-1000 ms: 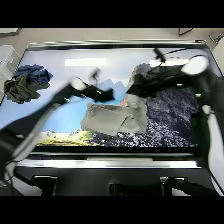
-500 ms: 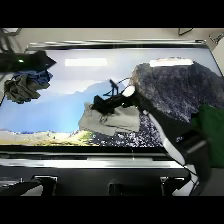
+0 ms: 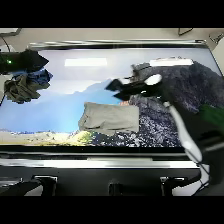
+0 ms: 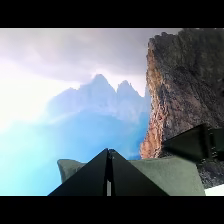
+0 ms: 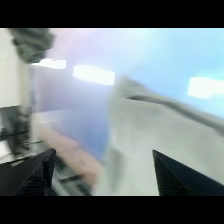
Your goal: Fold the clothes and pants, and hang the long-sleeved shirts on hangers.
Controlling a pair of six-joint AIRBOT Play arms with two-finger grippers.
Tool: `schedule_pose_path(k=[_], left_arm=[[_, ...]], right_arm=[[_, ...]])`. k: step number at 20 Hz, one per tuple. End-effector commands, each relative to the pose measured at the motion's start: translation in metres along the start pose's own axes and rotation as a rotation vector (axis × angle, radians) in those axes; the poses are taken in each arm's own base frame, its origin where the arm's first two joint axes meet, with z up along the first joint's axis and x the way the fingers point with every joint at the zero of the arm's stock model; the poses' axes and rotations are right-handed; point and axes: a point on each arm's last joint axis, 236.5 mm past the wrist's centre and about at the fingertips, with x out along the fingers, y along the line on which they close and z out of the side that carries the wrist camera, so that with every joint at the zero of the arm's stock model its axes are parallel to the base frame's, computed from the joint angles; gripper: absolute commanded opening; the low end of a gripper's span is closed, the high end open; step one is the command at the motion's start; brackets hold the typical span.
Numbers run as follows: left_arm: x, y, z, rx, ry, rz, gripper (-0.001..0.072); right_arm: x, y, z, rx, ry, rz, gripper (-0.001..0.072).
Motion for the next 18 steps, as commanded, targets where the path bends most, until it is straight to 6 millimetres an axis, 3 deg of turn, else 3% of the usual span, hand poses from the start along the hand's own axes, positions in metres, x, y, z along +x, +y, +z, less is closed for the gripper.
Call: schedule_pose_path(k=[1,2,3,4,6,8,13,16,17,18], left_arm=[[-0.001,0.007,0.0,0.017,0.0,0.031,0.0041],[-0.001,0.006,0.0,0.018,0.001,0.029,0.0041],[-0.001,0.005,-0.001,0.018,0.001,0.028,0.0041],[-0.001,0.005,-0.001,0.018,0.001,0.027,0.0041],[-0.001,0.003,-0.001,0.016,0.003,0.025,0.0041],[-0.001,0.003,-0.001,-0.009,0.003,0.023,0.0041],[-0.001,0.002,-0.003,-0.012,0.01,0.021,0.0042],[-0.001,0.002,-0.003,-0.027,0.01,0.021,0.0042],[-0.001,0.002,-0.003,-0.027,0.01,0.021,0.0041],[-0.001,0.002,-0.003,-0.026,0.01,0.021,0.0041]], right_arm=[[-0.128,-0.142,-0.015,0.099,0.134,-0.495,0.0673],[-0.154,-0.181,-0.035,0.176,0.198,-0.621,0.0672],[-0.159,-0.202,-0.056,0.232,0.251,-0.651,0.0671],[-0.15,-0.212,-0.072,0.269,0.278,-0.624,0.067],[-0.104,-0.203,-0.092,0.256,0.287,-0.429,0.067],[-0.071,-0.186,-0.095,0.212,0.256,-0.264,0.0639],[-0.052,-0.184,-0.092,0.268,0.235,-0.195,0.0604],[-0.046,-0.177,-0.083,0.284,0.201,-0.147,0.0452],[-0.045,-0.172,-0.08,0.275,0.189,-0.121,0.0294],[-0.044,-0.164,-0.076,0.272,0.178,-0.086,0.0054]])
